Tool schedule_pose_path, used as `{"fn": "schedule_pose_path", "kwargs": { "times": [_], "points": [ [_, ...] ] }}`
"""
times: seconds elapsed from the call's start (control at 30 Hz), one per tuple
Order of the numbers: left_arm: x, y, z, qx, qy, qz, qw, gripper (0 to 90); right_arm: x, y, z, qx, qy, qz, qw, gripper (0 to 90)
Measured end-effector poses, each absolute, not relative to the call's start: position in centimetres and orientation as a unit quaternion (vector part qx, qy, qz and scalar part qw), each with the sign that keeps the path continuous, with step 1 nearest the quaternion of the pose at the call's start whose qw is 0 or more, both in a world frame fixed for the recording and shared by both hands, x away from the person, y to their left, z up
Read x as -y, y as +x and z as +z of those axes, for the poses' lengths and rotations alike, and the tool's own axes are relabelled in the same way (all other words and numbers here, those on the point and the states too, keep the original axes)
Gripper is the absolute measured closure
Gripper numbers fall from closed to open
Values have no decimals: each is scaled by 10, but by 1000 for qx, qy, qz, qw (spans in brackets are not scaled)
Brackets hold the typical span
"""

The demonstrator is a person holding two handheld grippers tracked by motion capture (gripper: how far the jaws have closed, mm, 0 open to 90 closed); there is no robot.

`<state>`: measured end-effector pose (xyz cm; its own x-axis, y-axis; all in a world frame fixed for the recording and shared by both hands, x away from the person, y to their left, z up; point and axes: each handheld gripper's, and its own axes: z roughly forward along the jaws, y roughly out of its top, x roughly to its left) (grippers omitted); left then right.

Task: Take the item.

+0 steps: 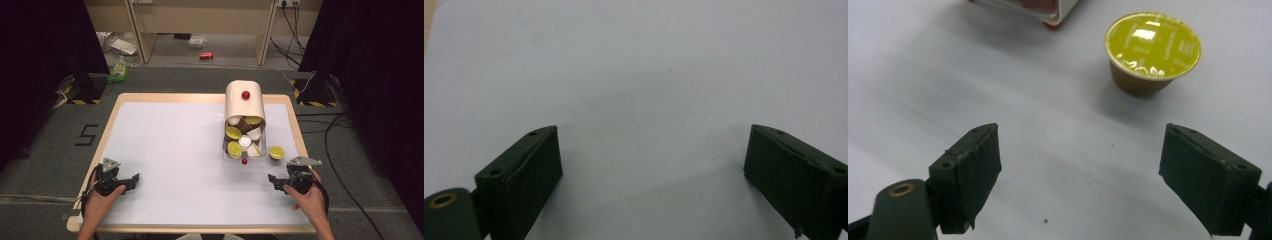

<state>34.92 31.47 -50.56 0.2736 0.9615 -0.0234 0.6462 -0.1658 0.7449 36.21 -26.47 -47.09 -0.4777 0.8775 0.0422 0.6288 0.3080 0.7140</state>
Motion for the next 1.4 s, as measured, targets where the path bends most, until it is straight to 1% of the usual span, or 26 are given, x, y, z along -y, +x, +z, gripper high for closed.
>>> {"fn": "schedule_pose_path", "kwargs": {
  "times": [0.6,0.9,1.4],
  "points": [
    [-315,349,-506,-554,726,238,332,77,259,343,-488,-803,469,327,168,171],
    [-314,349,-506,-553,726,238,332,78,260,333,-491,-806,460,324,185,161],
    [-314,349,-506,-552,727,241,330,81,269,309,-495,-804,450,338,192,158]
  ]
}}
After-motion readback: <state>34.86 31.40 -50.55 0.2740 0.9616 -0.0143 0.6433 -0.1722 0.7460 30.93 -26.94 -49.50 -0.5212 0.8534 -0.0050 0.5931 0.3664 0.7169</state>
